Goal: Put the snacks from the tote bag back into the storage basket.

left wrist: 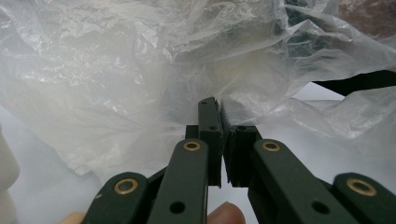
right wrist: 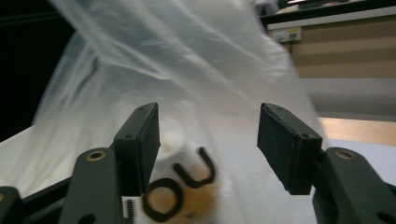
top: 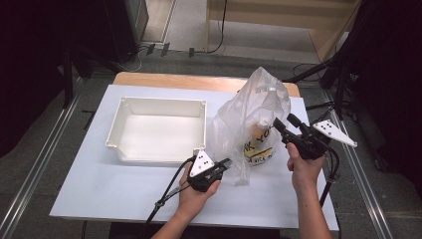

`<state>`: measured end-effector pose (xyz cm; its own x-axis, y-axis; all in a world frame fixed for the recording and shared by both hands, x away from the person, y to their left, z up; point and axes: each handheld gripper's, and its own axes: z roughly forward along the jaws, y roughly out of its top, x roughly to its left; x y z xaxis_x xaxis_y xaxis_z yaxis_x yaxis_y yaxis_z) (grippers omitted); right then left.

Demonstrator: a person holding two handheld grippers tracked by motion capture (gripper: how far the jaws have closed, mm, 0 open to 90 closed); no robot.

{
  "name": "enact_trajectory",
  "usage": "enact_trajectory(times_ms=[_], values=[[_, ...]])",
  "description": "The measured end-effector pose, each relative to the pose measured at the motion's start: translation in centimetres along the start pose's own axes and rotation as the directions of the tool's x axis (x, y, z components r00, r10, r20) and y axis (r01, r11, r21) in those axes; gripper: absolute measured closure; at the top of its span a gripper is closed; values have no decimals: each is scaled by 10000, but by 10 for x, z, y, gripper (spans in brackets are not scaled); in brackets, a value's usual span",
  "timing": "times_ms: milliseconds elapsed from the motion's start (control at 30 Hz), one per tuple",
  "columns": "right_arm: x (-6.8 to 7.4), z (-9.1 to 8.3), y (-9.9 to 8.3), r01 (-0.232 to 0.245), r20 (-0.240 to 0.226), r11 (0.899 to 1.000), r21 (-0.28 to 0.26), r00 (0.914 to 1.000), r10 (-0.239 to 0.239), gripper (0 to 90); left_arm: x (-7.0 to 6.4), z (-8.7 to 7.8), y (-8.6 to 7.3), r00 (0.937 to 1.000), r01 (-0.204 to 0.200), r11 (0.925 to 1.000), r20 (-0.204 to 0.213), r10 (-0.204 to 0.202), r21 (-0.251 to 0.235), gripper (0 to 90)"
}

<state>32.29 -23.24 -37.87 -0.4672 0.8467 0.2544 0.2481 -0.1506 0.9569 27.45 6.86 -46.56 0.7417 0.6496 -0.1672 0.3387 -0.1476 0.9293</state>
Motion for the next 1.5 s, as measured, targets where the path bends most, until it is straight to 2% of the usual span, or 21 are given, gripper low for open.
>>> enact_trajectory(times_ms=[100, 167, 267, 333, 367, 433, 533, 567, 600, 667, 700, 733, 767, 867, 967, 1033, 1100, 1200, 1367, 1500], values=[[7, 4, 0, 141, -178, 9999, 98, 9997, -140, 371, 0, 0, 0, 10000, -13, 10000, 4, 13, 6, 875], [16, 11, -1, 265, -94, 9989, 379, 9996, -261, 228, 0, 0, 0, 10000, -53, 10000, -6, 53, 44, 874], [21, 17, -5, 287, 0, 9975, 651, 9996, -287, 156, 0, 0, 0, 10000, -50, 10000, -7, 50, 43, 872], [23, 20, -6, 335, -13, 9960, 824, 9994, -335, 155, 0, 0, 0, 10000, -43, 10000, 0, 43, 41, 871], [24, 25, -9, 240, 65, 9925, 1199, 9997, -250, 156, 0, 0, 0, 10000, -25, 10000, 19, 25, 24, 870], [25, 27, -13, 200, 21, 9894, 1439, 9998, -206, 155, 0, 0, 0, 10000, -4, 10000, 26, 4, 6, 869], [28, 28, -18, 385, 144, 9868, 1570, 9990, -413, 151, 0, 0, 0, 10000, -17, 10000, 15, 17, 2, 868], [30, 29, -22, 661, 512, 9810, 1823, 9957, -767, 156, -1, 0, 0, 10000, -21, 10000, 28, 21, -1, 868], [30, 29, -25, 719, 610, 9795, 1879, 9945, -847, 168, -1, 0, 0, 10000, -19, 10000, 26, 19, -3, 867], [30, 26, -28, 738, 827, 9807, 1812, 9925, -899, 246, -1, 0, 0, 10000, -14, 10000, 35, 14, -9, 867], [30, 24, -30, 753, 749, 9815, 1760, 9931, -897, 308, -1, 0, 0, 10000, 6, 10000, 39, -5, -22, 868], [30, 24, -30, 753, 749, 9815, 1760, 9931, -897, 308, -1, 0, 0, 10000, 6, 10000, 39, -5, -22, 868], [32, 21, -31, 906, 676, 9817, 1678, 9924, -1031, 425, -1, -1, 0, 10000, 8, 10000, 30, -8, -32, 869], [34, 16, -30, 969, 1010, 9819, 1628, 9883, -1143, 607, 0, -1, 0, 10000, 12, 10000, 56, -12, -33, 869], [34, 10, -29, 980, 954, 9815, 1642, 9888, -1147, 803, 0, -1, 0, 10000, 6, 10000, 59, -6, -44, 868], [34, 8, -29, 1102, 965, 9778, 1782, 9870, -1289, 893, 0, -1, 0, 10000, 29, 10000, 82, -29, -64, 869], [33, 6, -29, 1185, 912, 9755, 1852, 9863, -1372, 900, 0, -1, 0, 10000, 40, 10000, 81, -40, -64, 870], [30, 5, -31, 991, 1061, 9763, 1923, 9870, -1211, 900, 0, -1, -1, 9999, 40, 10000, 97, -39, -68, 872], [16, 5, -37, 106, 1583, 9783, 2071, 9864, -442, 900, 0, -2, -1, 9999, 16, 10000, 110, -15, -46, 873], [4, 12, -48, -445, 1983, 9628, 2664, 9801, -96, 900, 0, -2, -1, 10000, 4, 10000, 60, -4, -19, 878]])
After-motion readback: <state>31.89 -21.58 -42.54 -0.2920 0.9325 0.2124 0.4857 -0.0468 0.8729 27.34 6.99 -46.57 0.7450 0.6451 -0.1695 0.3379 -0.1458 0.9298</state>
